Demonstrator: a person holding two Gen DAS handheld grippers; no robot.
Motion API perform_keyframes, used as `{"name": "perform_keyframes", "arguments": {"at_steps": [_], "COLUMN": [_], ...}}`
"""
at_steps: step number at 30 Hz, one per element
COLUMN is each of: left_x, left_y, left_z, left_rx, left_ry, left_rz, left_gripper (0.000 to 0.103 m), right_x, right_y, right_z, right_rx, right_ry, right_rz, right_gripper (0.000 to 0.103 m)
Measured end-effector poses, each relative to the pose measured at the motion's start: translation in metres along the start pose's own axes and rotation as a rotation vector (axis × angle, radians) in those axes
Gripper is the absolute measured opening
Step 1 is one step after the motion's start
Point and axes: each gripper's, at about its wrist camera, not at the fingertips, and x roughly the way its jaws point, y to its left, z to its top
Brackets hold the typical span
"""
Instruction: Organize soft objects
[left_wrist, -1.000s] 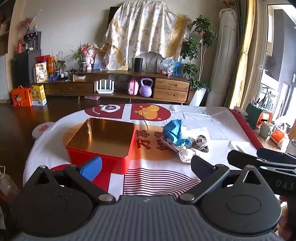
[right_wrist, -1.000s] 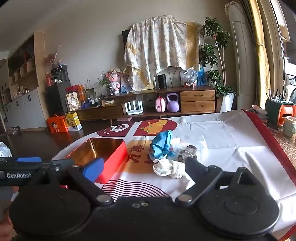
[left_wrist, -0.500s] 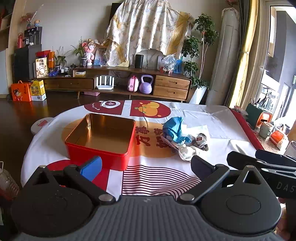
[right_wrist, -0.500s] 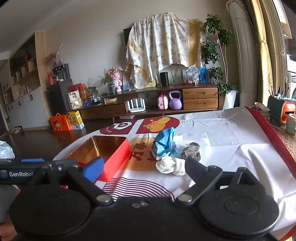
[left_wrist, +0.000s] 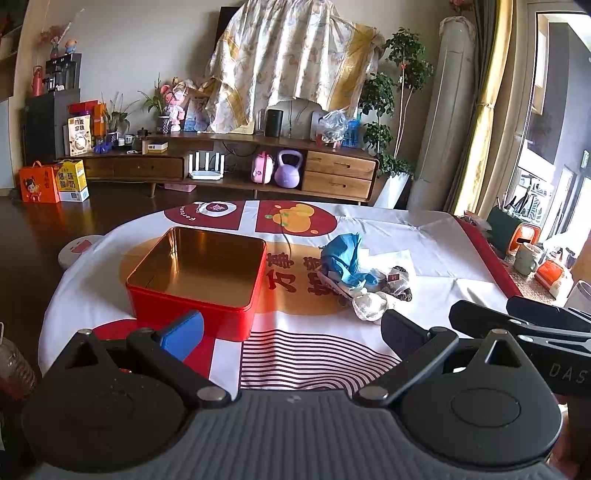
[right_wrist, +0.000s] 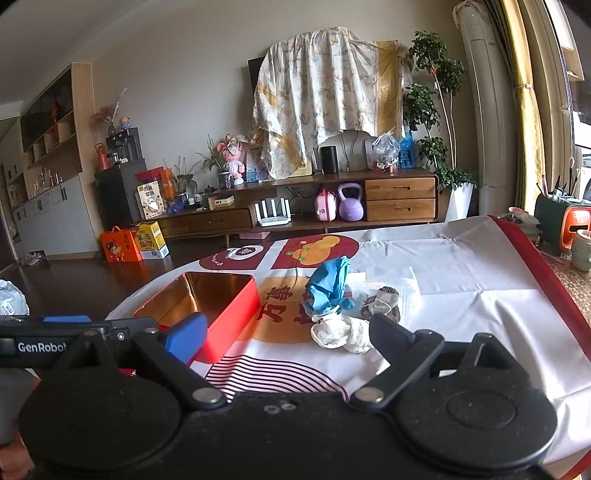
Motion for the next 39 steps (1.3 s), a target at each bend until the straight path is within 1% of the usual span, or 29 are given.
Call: {"name": "perform_keyframes", "arguments": {"at_steps": [39], "left_x": [-0.0021], "left_y": [-0.0014], "left_z": [-0.0005], "left_rx": [-0.007], "left_ry": [-0.003], "left_rz": [0.001], "left_gripper": [0.103], "right_x": [-0.0003], "right_y": [0.0001], "right_z": [-0.0023], "right_rx": [-0.001], "right_ry": [-0.003], "right_rz": [-0.002], "right_gripper": [0.094]}}
